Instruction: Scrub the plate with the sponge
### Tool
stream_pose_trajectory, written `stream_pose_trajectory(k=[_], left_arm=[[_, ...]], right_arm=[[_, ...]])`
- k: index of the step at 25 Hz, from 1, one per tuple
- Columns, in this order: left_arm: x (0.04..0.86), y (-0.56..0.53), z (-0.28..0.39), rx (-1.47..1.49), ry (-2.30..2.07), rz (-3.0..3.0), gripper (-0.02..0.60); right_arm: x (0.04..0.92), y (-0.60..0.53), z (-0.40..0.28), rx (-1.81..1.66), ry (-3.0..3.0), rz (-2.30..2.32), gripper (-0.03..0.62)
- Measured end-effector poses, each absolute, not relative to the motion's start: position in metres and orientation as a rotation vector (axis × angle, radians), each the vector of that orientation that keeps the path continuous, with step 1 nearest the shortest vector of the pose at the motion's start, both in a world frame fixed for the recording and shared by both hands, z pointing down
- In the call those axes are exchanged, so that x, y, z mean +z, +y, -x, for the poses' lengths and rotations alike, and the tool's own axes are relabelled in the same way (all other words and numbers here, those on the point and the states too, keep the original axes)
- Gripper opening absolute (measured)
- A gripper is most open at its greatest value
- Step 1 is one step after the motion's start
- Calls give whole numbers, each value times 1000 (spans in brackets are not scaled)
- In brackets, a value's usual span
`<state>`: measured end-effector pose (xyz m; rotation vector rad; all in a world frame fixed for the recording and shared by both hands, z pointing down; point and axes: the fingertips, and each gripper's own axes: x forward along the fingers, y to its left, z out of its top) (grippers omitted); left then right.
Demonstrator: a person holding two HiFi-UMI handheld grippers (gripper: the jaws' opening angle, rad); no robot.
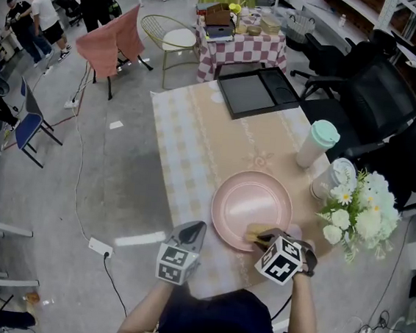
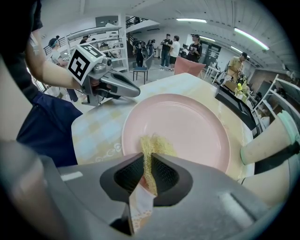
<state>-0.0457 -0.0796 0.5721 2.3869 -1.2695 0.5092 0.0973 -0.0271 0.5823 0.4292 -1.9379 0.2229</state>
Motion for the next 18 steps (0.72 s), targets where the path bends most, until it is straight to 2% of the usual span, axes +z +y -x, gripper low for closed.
stream_pose_trajectory(k=[18], left_arm=[[572, -80, 45, 508, -1275, -2391, 12]], right_arm=[[553, -18, -92, 177, -1985, -422, 51]])
